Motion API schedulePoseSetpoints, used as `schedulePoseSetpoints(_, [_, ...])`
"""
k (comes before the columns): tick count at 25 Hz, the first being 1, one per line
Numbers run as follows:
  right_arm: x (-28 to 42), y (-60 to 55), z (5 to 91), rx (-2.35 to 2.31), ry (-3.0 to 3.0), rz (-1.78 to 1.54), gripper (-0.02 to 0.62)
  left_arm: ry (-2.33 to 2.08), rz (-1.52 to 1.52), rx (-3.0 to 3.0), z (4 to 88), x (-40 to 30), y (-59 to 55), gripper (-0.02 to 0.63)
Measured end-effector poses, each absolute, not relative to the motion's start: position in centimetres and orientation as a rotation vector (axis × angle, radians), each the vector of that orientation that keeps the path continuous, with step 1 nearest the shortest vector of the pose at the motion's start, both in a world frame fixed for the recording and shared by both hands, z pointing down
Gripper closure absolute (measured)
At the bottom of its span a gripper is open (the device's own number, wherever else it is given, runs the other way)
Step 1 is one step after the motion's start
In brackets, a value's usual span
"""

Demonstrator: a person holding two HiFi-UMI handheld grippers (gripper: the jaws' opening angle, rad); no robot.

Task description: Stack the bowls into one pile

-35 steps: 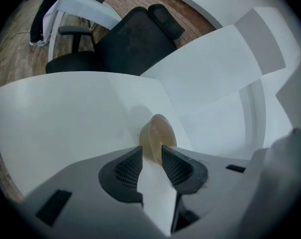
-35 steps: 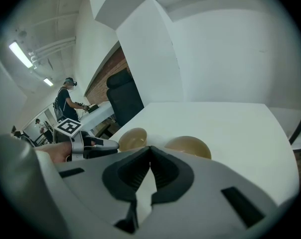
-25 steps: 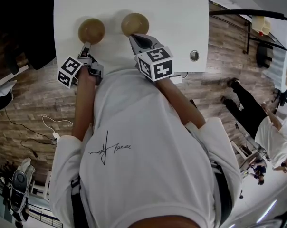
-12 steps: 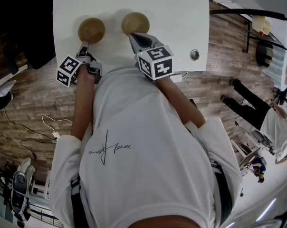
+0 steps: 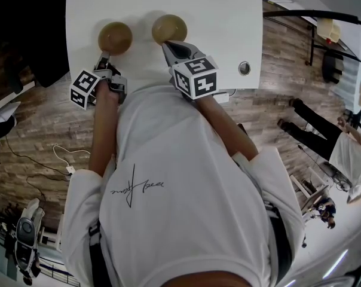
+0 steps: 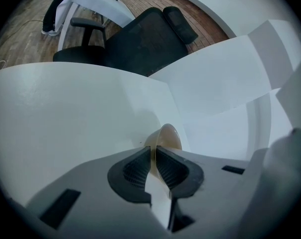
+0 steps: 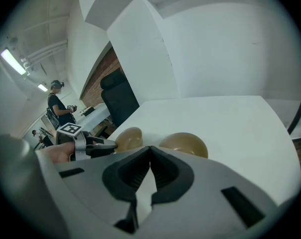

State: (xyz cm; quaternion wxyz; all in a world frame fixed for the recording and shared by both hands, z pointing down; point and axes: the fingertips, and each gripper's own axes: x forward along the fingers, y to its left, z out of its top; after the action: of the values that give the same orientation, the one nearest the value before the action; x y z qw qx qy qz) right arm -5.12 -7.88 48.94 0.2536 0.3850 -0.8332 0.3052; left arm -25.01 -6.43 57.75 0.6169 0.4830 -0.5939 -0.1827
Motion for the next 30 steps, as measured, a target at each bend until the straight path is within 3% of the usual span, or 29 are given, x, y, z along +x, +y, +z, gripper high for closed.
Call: schedulePoseSetpoints(30, [-4.5,-8.0,48.8,1.074,-2.267,0.865,0.583,-1.334,-0.437,1.146,56.4,-24.1,-6.8,0.568])
